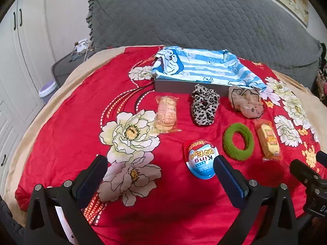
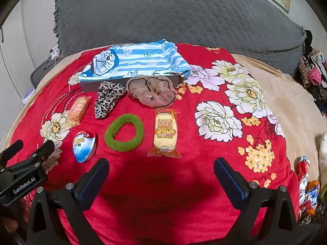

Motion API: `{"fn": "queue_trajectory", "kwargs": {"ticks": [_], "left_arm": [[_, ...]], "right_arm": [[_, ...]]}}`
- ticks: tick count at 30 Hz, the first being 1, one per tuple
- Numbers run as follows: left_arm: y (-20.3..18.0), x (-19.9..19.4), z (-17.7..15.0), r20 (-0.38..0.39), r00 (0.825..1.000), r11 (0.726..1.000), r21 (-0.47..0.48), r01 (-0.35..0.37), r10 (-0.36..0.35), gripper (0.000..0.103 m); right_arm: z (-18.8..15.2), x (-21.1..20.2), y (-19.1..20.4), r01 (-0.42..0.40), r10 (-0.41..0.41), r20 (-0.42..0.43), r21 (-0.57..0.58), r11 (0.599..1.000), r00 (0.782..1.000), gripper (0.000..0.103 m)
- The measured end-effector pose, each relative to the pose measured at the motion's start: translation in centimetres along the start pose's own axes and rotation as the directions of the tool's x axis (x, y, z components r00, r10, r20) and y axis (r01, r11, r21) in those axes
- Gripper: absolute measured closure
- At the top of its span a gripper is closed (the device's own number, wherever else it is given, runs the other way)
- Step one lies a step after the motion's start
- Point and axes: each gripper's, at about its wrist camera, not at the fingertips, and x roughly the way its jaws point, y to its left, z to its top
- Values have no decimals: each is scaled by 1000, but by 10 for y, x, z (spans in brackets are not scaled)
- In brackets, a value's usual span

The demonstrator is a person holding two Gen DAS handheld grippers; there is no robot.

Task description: Organize objects

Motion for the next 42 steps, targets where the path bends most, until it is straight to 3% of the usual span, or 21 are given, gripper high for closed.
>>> {"fn": "queue_trajectory", "kwargs": {"ticks": [23,42], "left_arm": [[-1,-2,-1,-9,1000,1000,-23,-9,9,0],[-2,-40,1,28,999,999,-36,-20,21,0]], "right_arm": [[1,-3,0,-11,11,2,-12,1000,1000,0],[0,-48,-3,1,3,60,-55,998,998,0]]}}
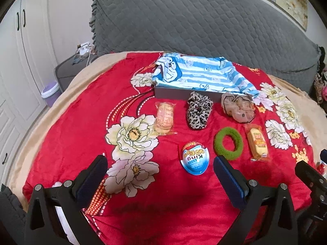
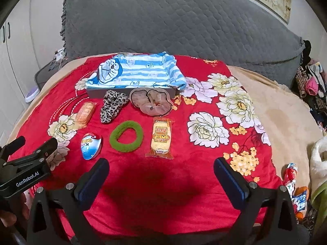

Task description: Organize objects

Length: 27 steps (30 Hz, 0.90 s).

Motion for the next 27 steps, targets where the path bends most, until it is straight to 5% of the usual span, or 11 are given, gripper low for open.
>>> {"fn": "queue_trajectory", "kwargs": {"ticks": [16,27], "left_arm": [[0,-56,4,63,998,1000,9,-8,7,0],[-1,-52,6,41,999,1000,0,-12,12,0]], "right_arm": [[-2,-51,-6,-25,25,64,4,1000,998,0],[-3,-57,-9,-17,18,71,-6,1000,997,0]]}}
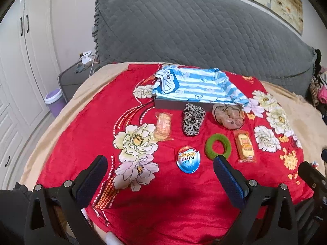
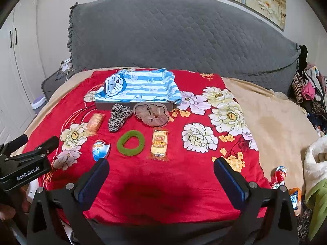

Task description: Organize objects

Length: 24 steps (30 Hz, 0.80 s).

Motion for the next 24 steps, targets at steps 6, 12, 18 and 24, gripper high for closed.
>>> {"fn": "queue_trajectory", "kwargs": {"ticks": [6,12,18,24], "left_arm": [[-5,17,-4,-34,999,1000,10,3,-2,0],[-7,34,-8,-64,998,1000,23,-11,12,0],[-6,51,-9,-86,996,999,15,-34,35,0],[-10,66,-8,-99,994,999,32,-43,46,0]], "right_arm": [[0,18,-3,-5,5,-41,0,1000,999,0],[1,37,-3,-14,14,-69,-1,1000,998,0],[1,51,-5,-11,11,-87,-1,1000,996,0],[2,66,-8,-10,11,-110,10,1000,994,0]]}}
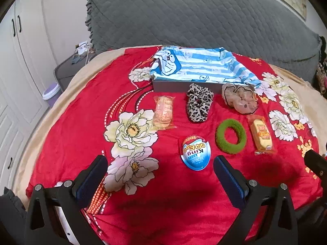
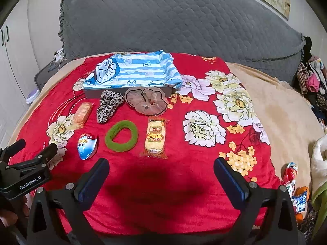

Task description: Organize objects

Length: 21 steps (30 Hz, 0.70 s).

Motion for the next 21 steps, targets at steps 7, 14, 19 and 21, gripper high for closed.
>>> {"fn": "queue_trajectory", "kwargs": {"ticks": [7,14,19,21], "left_arm": [[-1,18,1,-23,1000,1000,-12,10,-10,0],[-6,35,10,-43,999,1000,-17,13,-14,0],[-15,52,12,-70,997,1000,7,18,-17,0],[-16,58,11,-83,996,1000,6,21,-20,0]], "right_arm": [[6,15,0,-21,21,-19,-2,1000,1000,0],[16,31,-2,-28,28,-32,0,1000,999,0],[28,48,-3,-23,23,-37,-1,1000,999,0],[30,56,-2,-20,20,-47,-7,1000,999,0]]}}
